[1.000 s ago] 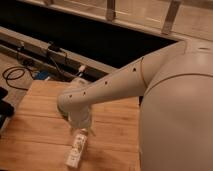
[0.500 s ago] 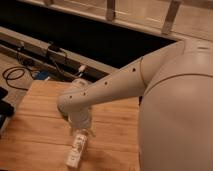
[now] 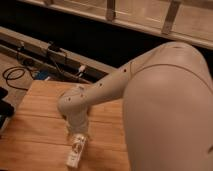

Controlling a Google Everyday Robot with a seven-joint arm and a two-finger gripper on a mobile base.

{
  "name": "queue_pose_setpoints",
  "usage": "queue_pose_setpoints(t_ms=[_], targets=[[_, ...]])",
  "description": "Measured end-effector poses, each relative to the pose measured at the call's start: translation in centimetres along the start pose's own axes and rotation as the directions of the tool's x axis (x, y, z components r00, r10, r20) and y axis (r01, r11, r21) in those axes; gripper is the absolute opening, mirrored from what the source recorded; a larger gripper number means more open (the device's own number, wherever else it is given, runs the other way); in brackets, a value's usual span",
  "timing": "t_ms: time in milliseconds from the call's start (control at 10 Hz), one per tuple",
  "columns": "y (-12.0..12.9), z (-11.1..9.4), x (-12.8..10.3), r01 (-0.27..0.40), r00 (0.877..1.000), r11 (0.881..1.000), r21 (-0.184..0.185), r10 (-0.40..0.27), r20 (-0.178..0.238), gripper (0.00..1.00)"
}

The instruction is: Place the bottle in the ceramic bowl

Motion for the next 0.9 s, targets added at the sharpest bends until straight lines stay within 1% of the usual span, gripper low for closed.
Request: queue_pose_setpoints(t_ms=[200, 400, 600, 700, 800, 900], targets=[[0.8, 2.2, 0.4, 0.018, 0.999, 1.0, -0.017, -0.018, -0.043, 0.65], [2.1, 4.8, 0.9, 0.041, 0.995, 0.999, -0.034, -0.044, -0.086, 0.65], [2.7, 5.7, 0.9, 0.047, 0.993, 0.998, -0.037, -0.051, -0.104, 0.65], [2.9, 6.2, 0.8, 0.05, 0.992, 0.998, -0.035, -0.054, -0.111, 0.6], [3.0, 6.4, 0.8, 0.055, 0.992, 0.998, -0.03, -0.058, -0.112, 0.52], [3.1, 6.6, 0.7, 0.061, 0.992, 0.998, -0.028, -0.063, -0.108, 0.43]])
